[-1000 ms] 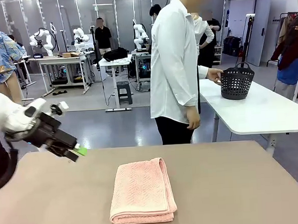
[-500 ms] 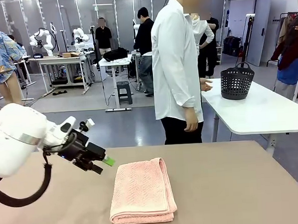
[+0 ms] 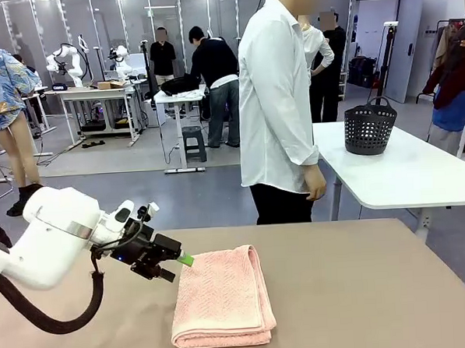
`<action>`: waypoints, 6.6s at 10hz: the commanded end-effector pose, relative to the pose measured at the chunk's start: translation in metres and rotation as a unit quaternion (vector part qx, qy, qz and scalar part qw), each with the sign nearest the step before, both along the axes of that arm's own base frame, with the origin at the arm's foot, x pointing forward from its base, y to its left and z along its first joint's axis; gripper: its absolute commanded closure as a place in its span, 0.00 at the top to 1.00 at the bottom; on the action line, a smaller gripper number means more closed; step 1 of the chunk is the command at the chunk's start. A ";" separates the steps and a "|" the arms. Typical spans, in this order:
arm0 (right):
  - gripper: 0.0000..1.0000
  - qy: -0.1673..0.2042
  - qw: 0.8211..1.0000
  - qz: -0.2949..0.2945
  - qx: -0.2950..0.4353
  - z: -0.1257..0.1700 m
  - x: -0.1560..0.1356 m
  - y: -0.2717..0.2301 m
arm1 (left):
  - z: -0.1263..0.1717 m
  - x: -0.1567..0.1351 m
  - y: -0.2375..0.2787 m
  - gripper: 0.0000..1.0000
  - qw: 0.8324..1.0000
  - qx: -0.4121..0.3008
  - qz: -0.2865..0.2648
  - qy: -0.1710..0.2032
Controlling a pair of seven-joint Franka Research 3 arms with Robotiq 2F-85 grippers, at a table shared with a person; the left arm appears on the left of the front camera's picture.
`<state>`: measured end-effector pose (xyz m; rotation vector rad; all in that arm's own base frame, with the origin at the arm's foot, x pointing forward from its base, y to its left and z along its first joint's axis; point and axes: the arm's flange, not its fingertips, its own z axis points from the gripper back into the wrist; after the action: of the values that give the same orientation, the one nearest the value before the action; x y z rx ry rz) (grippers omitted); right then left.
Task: Fold the towel.
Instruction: Pick up the 100 cm Hotel Towel and place it on the left side of the table.
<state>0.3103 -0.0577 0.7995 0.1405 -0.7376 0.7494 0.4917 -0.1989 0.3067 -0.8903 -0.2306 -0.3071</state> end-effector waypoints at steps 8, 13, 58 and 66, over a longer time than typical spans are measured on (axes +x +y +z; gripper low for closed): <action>1.00 0.002 1.000 -0.002 -0.001 0.000 0.001 0.000 | -0.034 0.009 -0.016 1.00 0.999 -0.023 0.034 0.019; 1.00 0.002 1.000 -0.002 -0.001 0.000 0.001 0.000 | -0.044 0.014 -0.021 1.00 0.997 -0.028 0.045 0.049; 1.00 0.002 1.000 -0.002 -0.001 0.000 0.001 0.000 | 0.049 0.015 0.357 1.00 0.995 0.043 0.086 0.020; 1.00 0.002 1.000 -0.002 -0.001 0.000 0.001 0.000 | 0.049 0.015 0.357 1.00 0.995 0.043 0.086 0.020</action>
<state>0.3105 -0.0582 0.7993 0.1412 -0.7375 0.7488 0.5035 0.1564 0.3547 -0.7738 -0.2549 -0.1237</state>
